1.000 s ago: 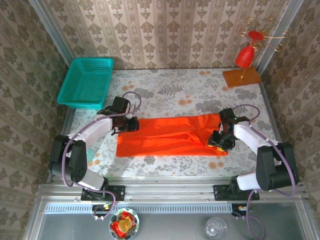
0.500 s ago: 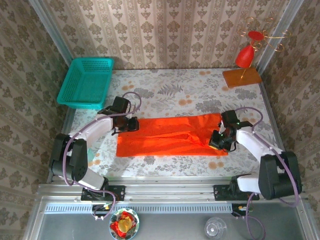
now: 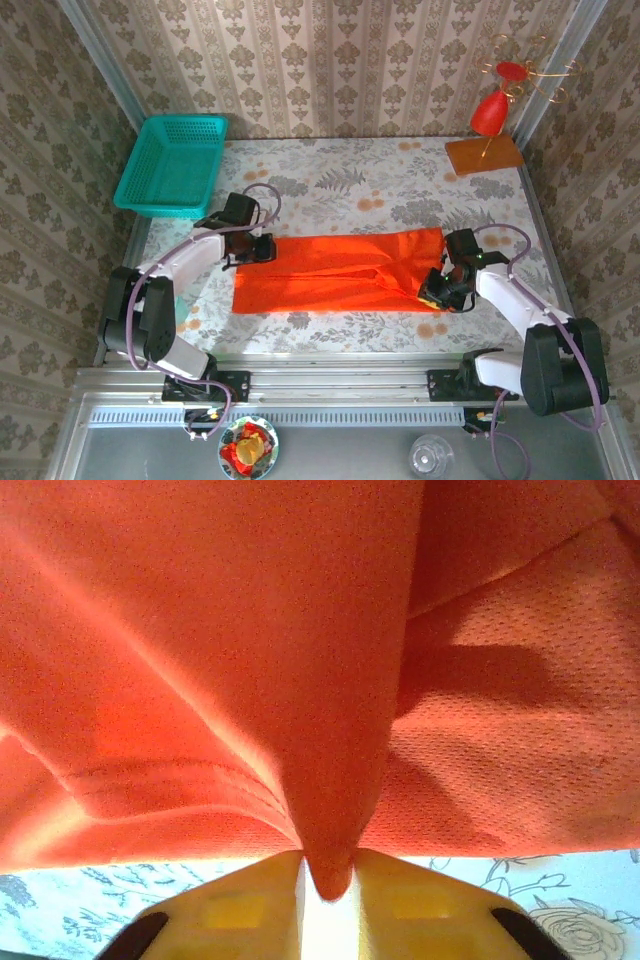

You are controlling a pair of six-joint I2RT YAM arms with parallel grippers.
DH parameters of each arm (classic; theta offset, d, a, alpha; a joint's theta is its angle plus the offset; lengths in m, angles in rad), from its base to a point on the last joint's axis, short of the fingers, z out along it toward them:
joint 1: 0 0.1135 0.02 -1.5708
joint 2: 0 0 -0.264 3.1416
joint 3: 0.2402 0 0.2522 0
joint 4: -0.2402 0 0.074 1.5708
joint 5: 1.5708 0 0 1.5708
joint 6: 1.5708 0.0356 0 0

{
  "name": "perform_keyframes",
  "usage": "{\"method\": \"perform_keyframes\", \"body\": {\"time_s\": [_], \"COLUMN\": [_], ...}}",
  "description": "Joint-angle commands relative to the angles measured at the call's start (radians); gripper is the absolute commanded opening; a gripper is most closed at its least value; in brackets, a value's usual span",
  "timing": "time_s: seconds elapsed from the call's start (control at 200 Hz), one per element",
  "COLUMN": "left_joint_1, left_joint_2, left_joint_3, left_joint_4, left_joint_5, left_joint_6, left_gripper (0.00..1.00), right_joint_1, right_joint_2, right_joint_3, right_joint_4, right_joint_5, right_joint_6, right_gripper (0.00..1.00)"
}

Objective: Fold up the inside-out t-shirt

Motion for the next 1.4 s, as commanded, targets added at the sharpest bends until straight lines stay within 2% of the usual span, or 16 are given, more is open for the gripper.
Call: {"method": "perform_keyframes", "body": {"time_s": [0.0, 0.095, 0.285, 0.595, 0.78, 0.895, 1.015, 1.18, 1.355, 1.395], "left_joint_1": [0.018, 0.034, 0.072, 0.123, 0.153, 0.172, 0.194, 0.196, 0.192, 0.188], "left_joint_2": [0.023, 0.034, 0.086, 0.191, 0.219, 0.210, 0.202, 0.193, 0.127, 0.108], "left_joint_3": [0.018, 0.019, 0.017, 0.037, 0.014, -0.019, -0.066, -0.094, -0.065, -0.049], "left_joint_4": [-0.047, -0.054, -0.037, -0.028, -0.013, 0.003, 0.031, 0.050, 0.029, 0.015], "left_joint_5": [-0.023, -0.027, -0.054, -0.052, -0.015, -0.022, -0.015, -0.002, 0.006, 0.011], "left_joint_6": [0.018, 0.029, 0.067, 0.088, 0.046, 0.021, -0.012, -0.030, -0.021, -0.016], "left_gripper": [0.16, 0.16, 0.14, 0.12, 0.12, 0.12, 0.12, 0.12, 0.14, 0.15], "right_joint_1": [-0.008, -0.035, -0.126, -0.160, -0.169, -0.187, -0.233, -0.261, -0.247, -0.232], "right_joint_2": [-0.044, -0.035, 0.113, 0.508, 0.703, 0.803, 0.830, 0.846, 0.733, 0.697], "right_joint_3": [0.068, 0.139, 0.295, 0.573, 0.637, 0.675, 0.656, 0.669, 0.666, 0.669], "right_joint_4": [-0.054, -0.068, 0.017, 0.120, 0.221, 0.197, 0.207, 0.190, 0.172, 0.122], "right_joint_5": [0.048, 0.072, 0.087, -0.046, -0.213, -0.182, -0.115, -0.117, -0.152, -0.150], "right_joint_6": [0.005, -0.028, -0.114, -0.181, -0.138, -0.099, -0.052, -0.059, -0.094, -0.112], "right_gripper": [0.39, 0.44, 0.45, 0.52, 0.55, 0.57, 0.60, 0.62, 0.62, 0.62]}}
